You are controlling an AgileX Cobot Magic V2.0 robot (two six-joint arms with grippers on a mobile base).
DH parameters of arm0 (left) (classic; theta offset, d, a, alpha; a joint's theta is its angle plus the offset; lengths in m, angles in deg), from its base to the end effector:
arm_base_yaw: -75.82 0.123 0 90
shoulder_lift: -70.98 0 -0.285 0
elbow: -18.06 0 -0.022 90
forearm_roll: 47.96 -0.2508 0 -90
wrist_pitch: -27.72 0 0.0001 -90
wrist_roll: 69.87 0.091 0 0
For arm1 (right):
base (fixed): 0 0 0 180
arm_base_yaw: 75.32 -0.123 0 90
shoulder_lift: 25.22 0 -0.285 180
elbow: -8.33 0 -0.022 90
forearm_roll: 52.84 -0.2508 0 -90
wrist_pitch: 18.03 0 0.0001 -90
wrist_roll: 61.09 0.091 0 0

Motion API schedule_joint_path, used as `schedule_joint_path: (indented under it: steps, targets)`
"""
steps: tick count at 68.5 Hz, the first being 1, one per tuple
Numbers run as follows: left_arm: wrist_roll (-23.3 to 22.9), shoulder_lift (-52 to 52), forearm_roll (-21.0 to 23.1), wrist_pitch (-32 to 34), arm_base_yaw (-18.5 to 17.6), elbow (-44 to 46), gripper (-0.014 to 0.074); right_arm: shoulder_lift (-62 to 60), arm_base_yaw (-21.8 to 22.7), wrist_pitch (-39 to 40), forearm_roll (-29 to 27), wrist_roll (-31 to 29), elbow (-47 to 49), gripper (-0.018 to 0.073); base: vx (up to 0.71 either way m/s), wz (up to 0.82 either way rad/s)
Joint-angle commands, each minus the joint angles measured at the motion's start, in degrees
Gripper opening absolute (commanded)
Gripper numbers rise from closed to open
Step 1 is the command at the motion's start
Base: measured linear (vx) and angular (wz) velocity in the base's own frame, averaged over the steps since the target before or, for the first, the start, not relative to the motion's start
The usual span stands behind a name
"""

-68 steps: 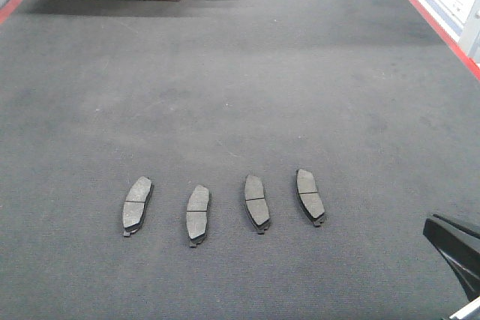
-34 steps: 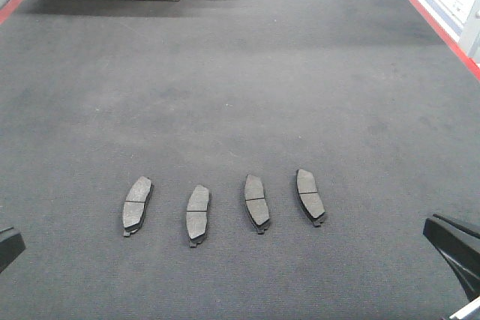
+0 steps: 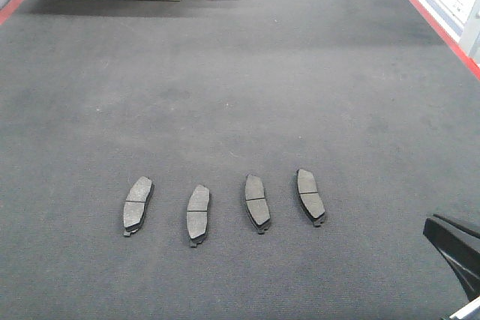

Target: Move and align brake pads A on conveyor

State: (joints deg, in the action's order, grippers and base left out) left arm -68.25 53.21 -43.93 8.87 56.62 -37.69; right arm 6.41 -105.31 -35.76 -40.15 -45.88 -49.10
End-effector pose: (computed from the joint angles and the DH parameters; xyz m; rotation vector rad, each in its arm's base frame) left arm 0.0501 -0.0196 0.2984 0.2570 1.5995 -0.3068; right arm 0.0852 0.0421 0.2729 -0.3890 1.8288 0.3384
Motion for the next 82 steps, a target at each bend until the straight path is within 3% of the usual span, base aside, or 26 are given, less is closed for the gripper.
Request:
schedule_joint_path:
  steps: [1,11,20,34,44,82]
  targets:
    - [0.01,3.19,-1.24,3.94,5.57,-0.84,-0.0006,0.28,0.02,4.14,0.92,-0.33,1.46,-0.0006,0.0,0.0]
    - [0.01,9.62,-1.24,3.94,14.26,-5.17,-0.0006,0.28,0.02,4.14,0.92,-0.33,1.46,-0.0006,0.0,0.0]
    - [0.28,11.49,-1.43,4.51,18.0,-9.35,-0.0006,0.28,0.02,4.14,0.92,-0.33,1.46,-0.0006,0.0,0.0]
    - [0.33,11.54,-1.26,6.9,18.07,-16.87,-0.0006,0.28,0.02,3.76,0.92,-0.33,1.46,-0.0006,0.0,0.0]
    - [0.28,11.54,-0.72,13.51,18.07,-21.91,-0.0006,0.28,0.02,3.76,0.92,-0.33,1.46,-0.0006,0.0,0.0]
    - [0.28,11.48,-0.77,13.56,18.07,-21.89,-0.0006,0.28,0.02,3.76,0.92,-0.33,1.46,-0.0006,0.0,0.0]
